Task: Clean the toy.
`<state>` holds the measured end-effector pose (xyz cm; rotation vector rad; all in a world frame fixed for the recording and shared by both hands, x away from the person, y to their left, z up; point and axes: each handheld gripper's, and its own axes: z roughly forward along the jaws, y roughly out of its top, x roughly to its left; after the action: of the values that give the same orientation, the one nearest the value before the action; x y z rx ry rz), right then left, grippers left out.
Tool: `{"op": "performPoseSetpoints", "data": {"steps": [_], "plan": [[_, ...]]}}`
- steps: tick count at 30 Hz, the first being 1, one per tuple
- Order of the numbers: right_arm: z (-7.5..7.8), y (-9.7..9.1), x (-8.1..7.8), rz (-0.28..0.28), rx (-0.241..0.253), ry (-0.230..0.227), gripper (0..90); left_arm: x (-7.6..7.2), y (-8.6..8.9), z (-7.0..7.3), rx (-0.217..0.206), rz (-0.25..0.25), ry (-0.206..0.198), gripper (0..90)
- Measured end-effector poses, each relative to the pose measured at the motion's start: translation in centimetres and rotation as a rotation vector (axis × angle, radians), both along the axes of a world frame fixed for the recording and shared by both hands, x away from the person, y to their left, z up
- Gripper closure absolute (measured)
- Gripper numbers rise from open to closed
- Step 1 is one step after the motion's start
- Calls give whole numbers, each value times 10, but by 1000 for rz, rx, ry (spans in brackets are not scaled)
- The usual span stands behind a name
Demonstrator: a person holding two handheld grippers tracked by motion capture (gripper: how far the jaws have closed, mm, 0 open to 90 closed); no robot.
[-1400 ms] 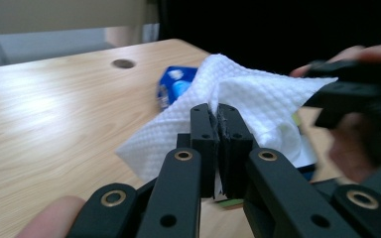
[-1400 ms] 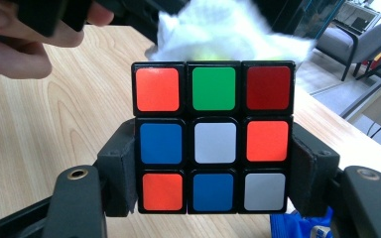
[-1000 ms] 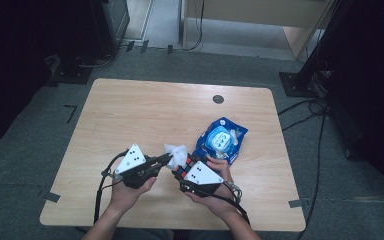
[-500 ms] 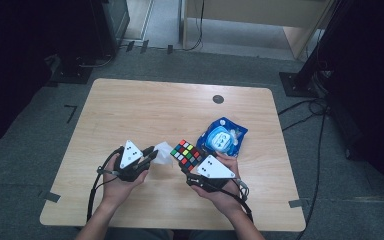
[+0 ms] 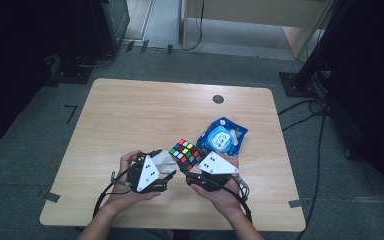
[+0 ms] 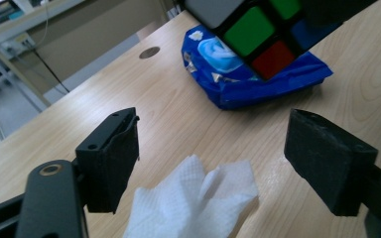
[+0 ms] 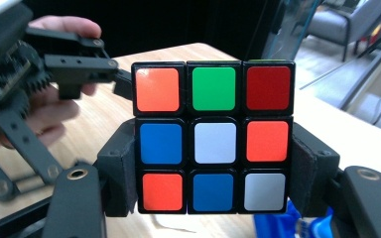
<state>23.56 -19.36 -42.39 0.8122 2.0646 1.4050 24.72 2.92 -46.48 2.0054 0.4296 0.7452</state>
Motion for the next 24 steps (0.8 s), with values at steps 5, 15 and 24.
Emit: {"op": "performPoseSetpoints", "data": {"steps": [5,15,24], "plan": [[4,7,-2,24,13,57,345,-6,-6,-2,33,14,-75,191],[0,18,1,21,12,183,345,-16,-10,-1,15,3,-163,201],[-5,21,4,22,41,259,343,-22,-18,-6,62,-6,-200,315]]}}
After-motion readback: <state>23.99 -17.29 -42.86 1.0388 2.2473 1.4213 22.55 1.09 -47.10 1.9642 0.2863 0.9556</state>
